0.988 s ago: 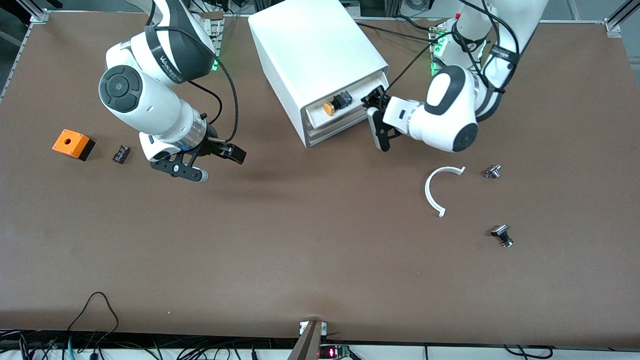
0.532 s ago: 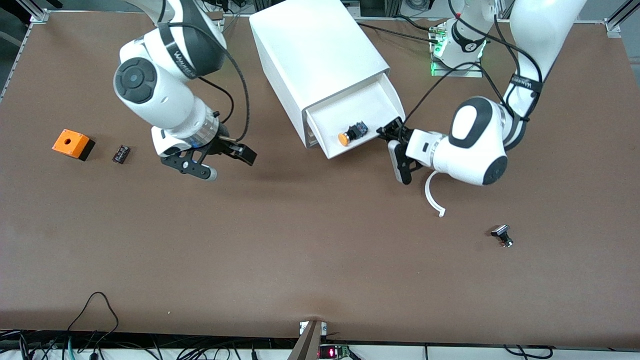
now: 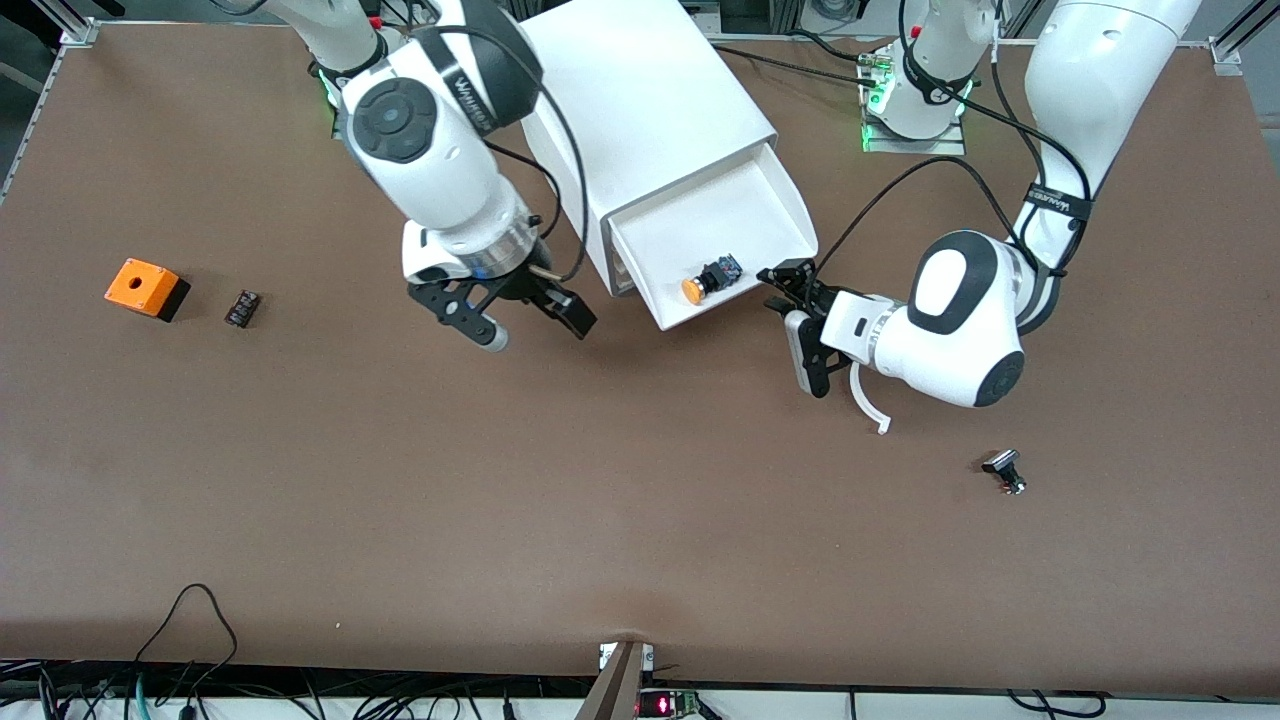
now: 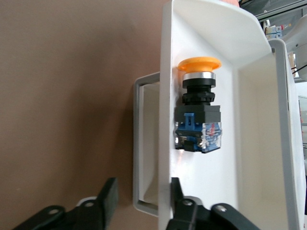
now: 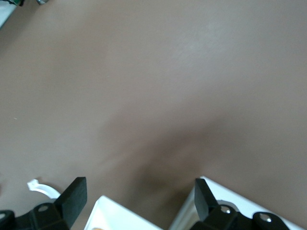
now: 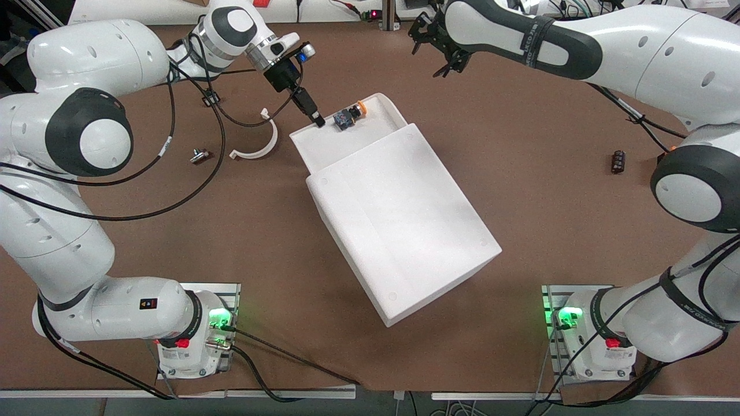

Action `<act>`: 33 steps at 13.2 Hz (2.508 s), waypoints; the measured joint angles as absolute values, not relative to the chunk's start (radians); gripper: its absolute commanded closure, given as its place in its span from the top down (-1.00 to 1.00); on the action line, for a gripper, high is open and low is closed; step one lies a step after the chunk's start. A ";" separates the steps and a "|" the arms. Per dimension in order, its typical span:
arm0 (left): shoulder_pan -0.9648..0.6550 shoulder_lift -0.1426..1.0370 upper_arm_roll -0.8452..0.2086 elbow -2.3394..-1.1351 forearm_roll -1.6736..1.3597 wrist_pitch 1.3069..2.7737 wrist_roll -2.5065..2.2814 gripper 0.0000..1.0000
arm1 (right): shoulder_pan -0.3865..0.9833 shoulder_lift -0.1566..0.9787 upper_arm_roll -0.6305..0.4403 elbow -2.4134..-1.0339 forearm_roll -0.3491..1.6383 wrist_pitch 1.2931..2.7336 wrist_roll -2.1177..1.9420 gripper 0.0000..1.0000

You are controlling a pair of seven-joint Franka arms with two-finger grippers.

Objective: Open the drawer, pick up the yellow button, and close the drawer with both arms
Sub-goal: 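Pull the drawer open with the left gripper while the right gripper approaches, then grasp the orange-capped button in the drawer with the right gripper, then lift the button out with the right gripper while the left gripper withdraws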

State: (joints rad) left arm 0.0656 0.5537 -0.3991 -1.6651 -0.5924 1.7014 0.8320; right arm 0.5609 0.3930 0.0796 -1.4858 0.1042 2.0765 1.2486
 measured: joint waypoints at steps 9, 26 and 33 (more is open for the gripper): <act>0.143 0.555 -0.399 -1.364 -0.390 1.355 0.409 1.00 | 0.721 0.556 0.077 -1.245 0.051 2.052 1.754 0.99; 0.155 0.518 -0.378 -1.120 0.102 1.358 0.191 1.00 | 0.867 0.768 0.077 -1.072 -0.008 2.001 1.992 -1.00; 0.139 0.524 -0.382 -1.128 0.090 1.357 -0.029 0.98 | 0.859 0.754 0.074 -1.036 -0.004 1.943 1.943 -1.00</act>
State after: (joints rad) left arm 0.1388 0.5244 -0.3819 -1.1277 0.0899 1.3571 -0.0291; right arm 0.8593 0.7537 0.0740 -1.0356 -0.0036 1.9430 1.9432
